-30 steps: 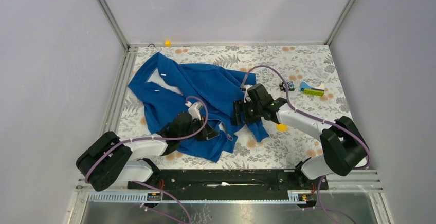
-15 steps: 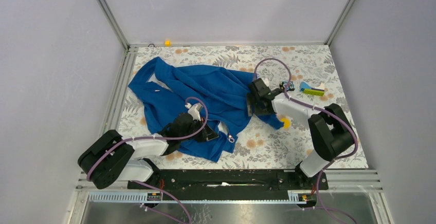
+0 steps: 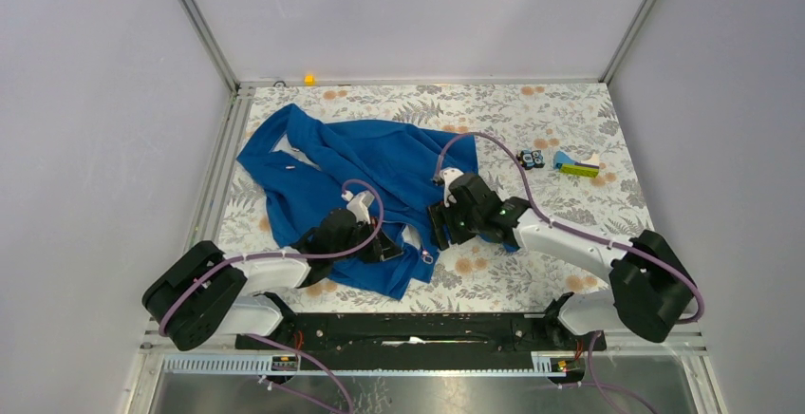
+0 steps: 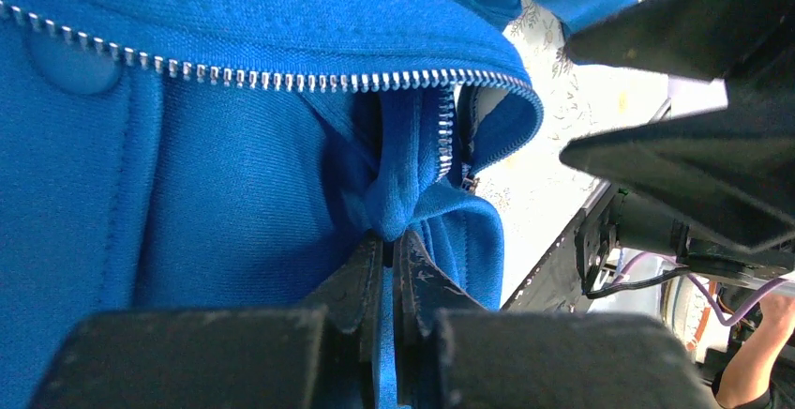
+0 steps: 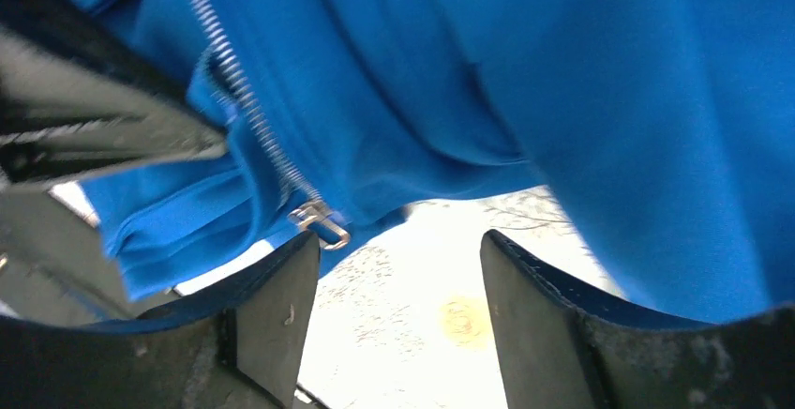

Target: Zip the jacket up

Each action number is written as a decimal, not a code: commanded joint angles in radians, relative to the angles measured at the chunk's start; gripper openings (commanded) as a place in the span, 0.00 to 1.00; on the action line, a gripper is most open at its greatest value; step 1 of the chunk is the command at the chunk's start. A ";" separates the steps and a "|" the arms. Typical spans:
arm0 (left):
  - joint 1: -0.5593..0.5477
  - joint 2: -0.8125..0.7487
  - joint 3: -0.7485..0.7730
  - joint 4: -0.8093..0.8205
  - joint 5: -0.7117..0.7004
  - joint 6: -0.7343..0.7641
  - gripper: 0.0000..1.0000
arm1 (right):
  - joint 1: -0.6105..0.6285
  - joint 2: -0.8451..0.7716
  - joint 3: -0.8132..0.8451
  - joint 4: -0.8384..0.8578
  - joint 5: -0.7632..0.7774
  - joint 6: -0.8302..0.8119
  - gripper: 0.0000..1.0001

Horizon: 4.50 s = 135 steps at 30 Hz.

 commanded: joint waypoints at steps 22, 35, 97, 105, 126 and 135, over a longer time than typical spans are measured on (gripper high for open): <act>0.006 -0.043 0.019 0.010 0.016 -0.014 0.00 | 0.074 0.096 -0.098 0.372 -0.086 0.066 0.59; 0.004 -0.144 0.022 0.103 0.098 0.108 0.00 | -0.138 0.067 -0.131 0.468 -0.509 0.166 0.00; -0.144 -0.522 0.078 -0.155 -0.209 0.259 0.00 | -0.209 -0.057 -0.261 0.897 -0.788 0.275 0.00; -0.146 -0.444 0.115 -0.125 -0.178 0.362 0.00 | -0.209 0.001 -0.257 1.130 -0.839 0.484 0.00; -0.145 -0.391 0.061 0.020 -0.169 0.333 0.00 | -0.200 -0.054 -0.247 0.886 -0.573 0.432 0.00; -0.146 -0.355 0.078 0.021 -0.158 0.332 0.00 | -0.162 -0.040 -0.223 0.872 -0.538 0.438 0.00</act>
